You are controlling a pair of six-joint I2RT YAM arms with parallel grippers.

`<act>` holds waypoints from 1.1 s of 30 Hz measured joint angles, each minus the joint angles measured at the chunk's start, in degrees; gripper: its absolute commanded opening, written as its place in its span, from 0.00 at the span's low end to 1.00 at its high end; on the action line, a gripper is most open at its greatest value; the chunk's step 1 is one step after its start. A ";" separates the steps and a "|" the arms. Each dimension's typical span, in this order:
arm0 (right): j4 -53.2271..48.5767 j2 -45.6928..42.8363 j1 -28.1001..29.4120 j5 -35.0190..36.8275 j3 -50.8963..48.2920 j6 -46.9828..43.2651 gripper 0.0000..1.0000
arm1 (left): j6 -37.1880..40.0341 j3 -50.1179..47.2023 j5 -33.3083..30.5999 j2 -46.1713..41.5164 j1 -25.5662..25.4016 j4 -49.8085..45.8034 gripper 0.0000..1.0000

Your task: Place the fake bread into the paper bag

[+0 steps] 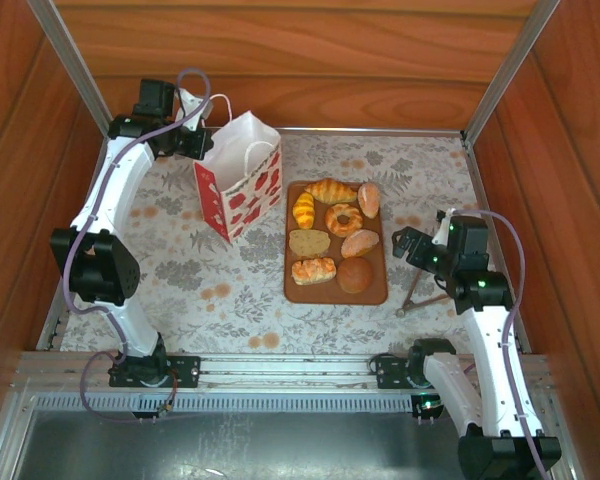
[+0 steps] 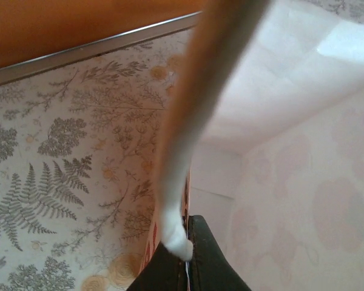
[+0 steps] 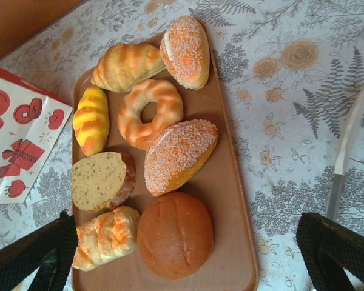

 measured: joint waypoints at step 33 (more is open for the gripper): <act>-20.13 20.87 0.00 17.86 -0.52 28.09 1.00 | -48.09 -43.08 -7.69 -42.64 -0.15 22.75 0.00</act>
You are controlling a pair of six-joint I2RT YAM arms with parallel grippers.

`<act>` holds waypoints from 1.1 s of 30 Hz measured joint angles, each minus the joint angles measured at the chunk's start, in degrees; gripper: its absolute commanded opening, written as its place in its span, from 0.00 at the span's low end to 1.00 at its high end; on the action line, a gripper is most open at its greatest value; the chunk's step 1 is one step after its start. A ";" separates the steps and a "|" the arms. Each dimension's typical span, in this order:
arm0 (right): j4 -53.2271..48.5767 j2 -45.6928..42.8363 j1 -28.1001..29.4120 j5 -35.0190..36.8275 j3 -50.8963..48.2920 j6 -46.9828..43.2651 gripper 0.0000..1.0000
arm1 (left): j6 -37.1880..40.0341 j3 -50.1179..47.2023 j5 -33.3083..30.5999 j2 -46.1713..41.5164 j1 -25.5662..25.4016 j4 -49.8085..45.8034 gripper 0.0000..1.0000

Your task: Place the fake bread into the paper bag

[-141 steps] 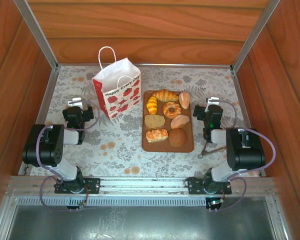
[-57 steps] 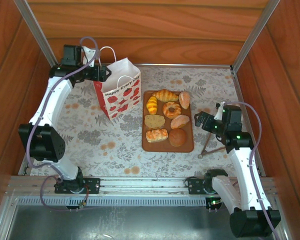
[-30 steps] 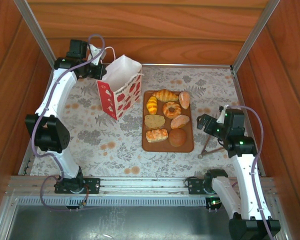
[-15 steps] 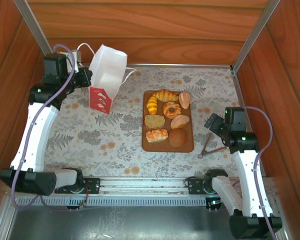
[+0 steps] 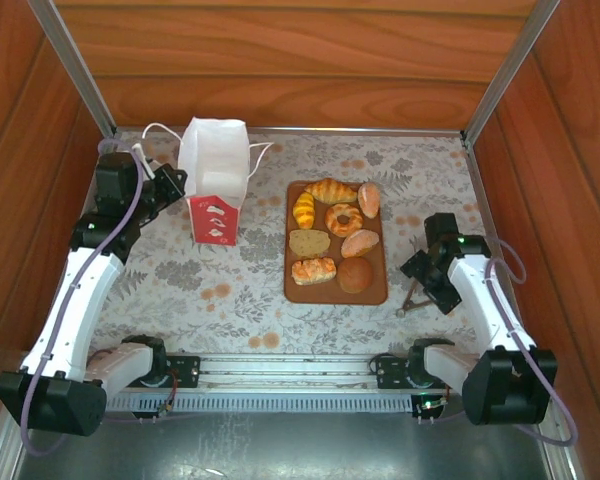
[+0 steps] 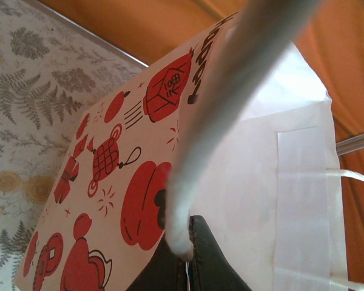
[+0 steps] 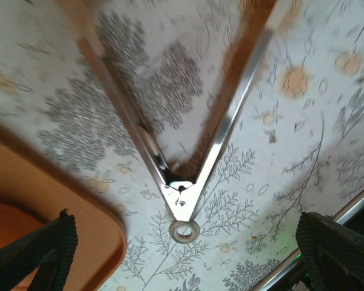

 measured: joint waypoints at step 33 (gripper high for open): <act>25.83 16.70 -0.02 6.56 -8.50 6.95 1.00 | -2.71 -2.54 -0.04 -1.73 0.00 4.42 0.00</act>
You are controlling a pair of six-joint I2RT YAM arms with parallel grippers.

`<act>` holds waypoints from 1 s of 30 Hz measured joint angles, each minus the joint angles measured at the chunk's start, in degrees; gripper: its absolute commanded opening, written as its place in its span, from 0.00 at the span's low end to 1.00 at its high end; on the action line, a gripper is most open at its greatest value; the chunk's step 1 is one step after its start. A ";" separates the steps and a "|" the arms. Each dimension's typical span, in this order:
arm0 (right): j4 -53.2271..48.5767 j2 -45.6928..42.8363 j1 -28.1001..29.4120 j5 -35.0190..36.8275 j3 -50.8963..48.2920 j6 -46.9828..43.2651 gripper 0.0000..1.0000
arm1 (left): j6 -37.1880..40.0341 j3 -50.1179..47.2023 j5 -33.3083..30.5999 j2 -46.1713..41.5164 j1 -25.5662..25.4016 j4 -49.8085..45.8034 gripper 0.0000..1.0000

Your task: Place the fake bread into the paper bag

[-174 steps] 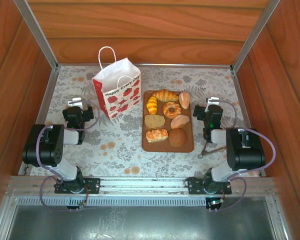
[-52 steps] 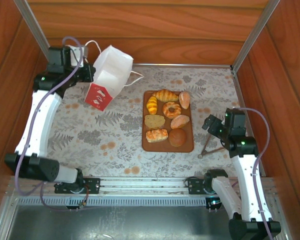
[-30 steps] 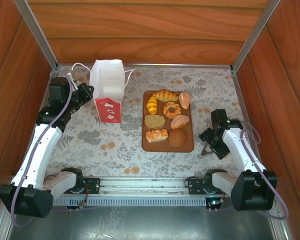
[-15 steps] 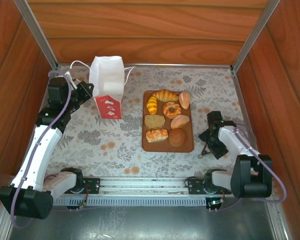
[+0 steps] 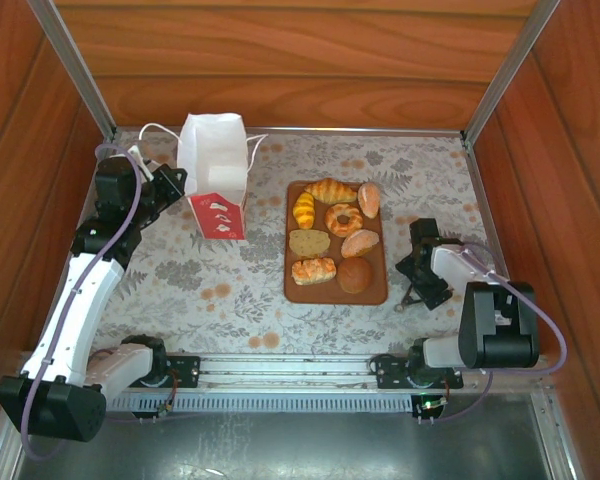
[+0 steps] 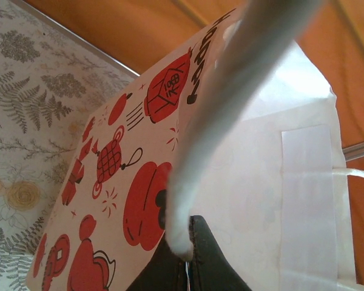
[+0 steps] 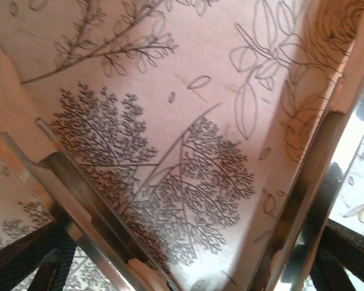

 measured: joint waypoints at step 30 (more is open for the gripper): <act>-1.03 -5.99 -0.31 -2.01 -1.36 -6.03 0.40 | 0.00 -0.55 -0.79 -0.42 0.00 0.11 0.00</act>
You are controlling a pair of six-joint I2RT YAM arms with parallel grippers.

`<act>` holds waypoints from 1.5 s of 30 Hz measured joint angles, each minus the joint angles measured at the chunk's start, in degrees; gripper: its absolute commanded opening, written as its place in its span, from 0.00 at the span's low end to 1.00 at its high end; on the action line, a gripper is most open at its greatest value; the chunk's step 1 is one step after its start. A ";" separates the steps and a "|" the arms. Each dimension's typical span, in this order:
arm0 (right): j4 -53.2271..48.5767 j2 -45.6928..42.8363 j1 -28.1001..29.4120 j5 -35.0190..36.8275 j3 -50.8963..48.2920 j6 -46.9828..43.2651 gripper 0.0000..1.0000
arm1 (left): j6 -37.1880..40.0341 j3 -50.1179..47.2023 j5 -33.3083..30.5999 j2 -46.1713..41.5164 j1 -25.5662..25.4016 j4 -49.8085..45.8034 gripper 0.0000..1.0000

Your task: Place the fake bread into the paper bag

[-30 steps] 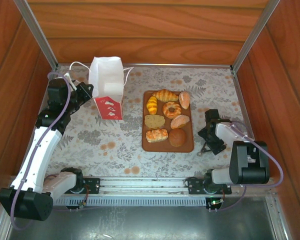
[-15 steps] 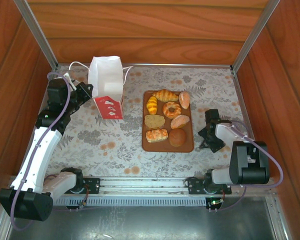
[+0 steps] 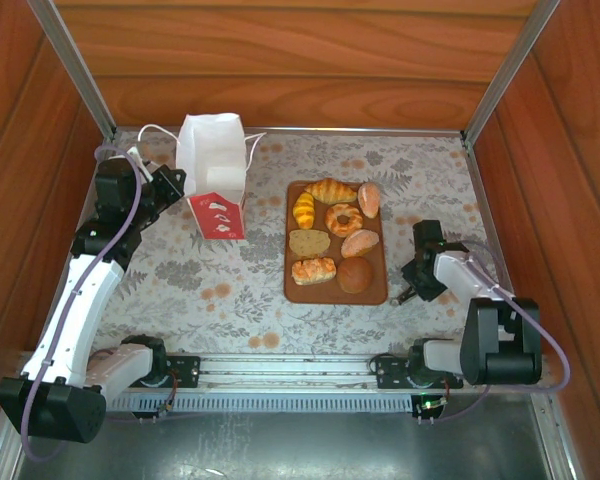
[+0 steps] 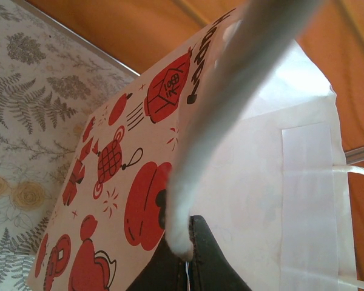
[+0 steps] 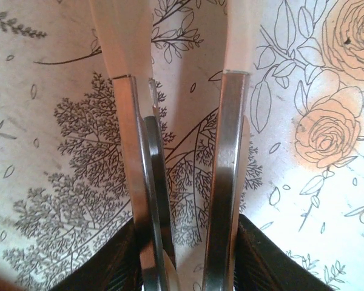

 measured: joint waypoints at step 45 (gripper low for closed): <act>-17.27 -16.11 0.13 -26.69 22.88 -39.19 0.56 | -3.74 -3.67 6.16 0.02 -3.82 1.81 0.00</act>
